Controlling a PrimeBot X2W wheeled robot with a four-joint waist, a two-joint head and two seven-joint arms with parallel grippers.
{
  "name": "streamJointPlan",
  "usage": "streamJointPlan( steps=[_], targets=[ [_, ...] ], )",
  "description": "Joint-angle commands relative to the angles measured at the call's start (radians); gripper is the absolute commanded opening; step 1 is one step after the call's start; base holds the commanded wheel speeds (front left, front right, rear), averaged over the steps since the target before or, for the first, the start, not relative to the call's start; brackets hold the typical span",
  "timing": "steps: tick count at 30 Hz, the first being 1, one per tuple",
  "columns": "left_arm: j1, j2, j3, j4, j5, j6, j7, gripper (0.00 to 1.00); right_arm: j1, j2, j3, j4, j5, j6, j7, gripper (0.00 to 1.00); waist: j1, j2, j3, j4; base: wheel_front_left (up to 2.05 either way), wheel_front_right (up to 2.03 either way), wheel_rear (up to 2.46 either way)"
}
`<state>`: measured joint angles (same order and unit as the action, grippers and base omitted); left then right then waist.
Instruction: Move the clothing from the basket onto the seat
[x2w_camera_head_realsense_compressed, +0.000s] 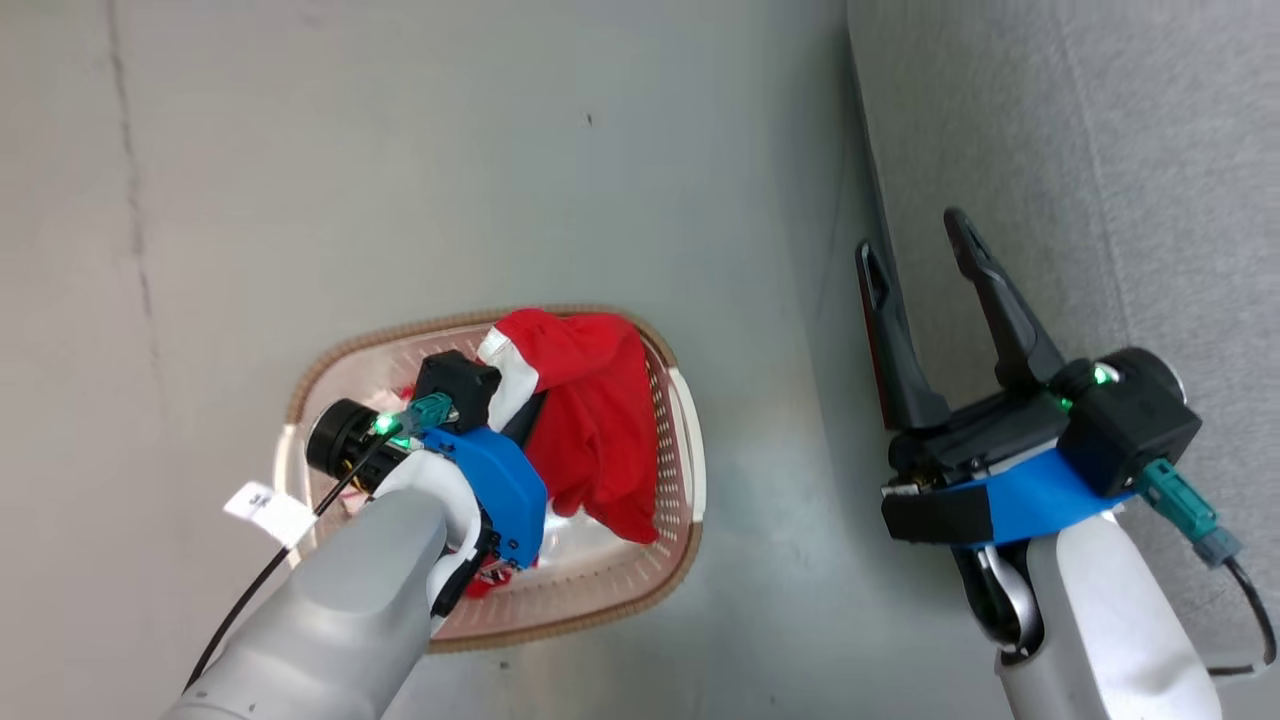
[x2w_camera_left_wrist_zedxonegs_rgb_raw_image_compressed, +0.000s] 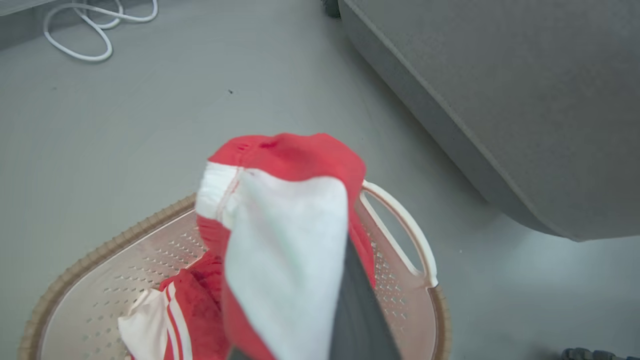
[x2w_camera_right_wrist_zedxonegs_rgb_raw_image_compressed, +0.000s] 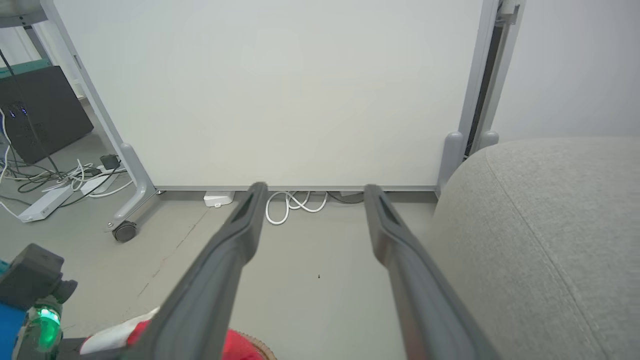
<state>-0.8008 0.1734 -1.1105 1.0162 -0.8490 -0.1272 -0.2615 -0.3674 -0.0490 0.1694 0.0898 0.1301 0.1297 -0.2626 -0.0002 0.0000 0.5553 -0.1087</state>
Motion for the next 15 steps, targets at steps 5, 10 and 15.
streamJointPlan(
  steps=[5,10,15],
  targets=[
    [0.069,0.027,0.127,-0.115,0.064,0.019,-0.005,0.00,0.077,-0.002,-0.011,0.021,-0.003,0.002,-0.003,1.00,0.0002,0.0000,-0.182,0.032,0.00,0.00,0.00],
    [0.137,0.027,0.231,-0.222,0.144,0.027,-0.005,0.00,0.145,-0.002,-0.021,0.041,-0.005,0.002,-0.003,1.00,0.0002,0.0000,-0.285,0.042,0.00,0.00,0.00],
    [0.185,0.016,0.315,-0.322,0.213,0.022,-0.005,0.00,0.206,-0.002,-0.028,0.050,-0.001,0.002,-0.003,1.00,0.0002,0.0000,-0.379,0.052,0.00,0.00,0.00]
  ],
)
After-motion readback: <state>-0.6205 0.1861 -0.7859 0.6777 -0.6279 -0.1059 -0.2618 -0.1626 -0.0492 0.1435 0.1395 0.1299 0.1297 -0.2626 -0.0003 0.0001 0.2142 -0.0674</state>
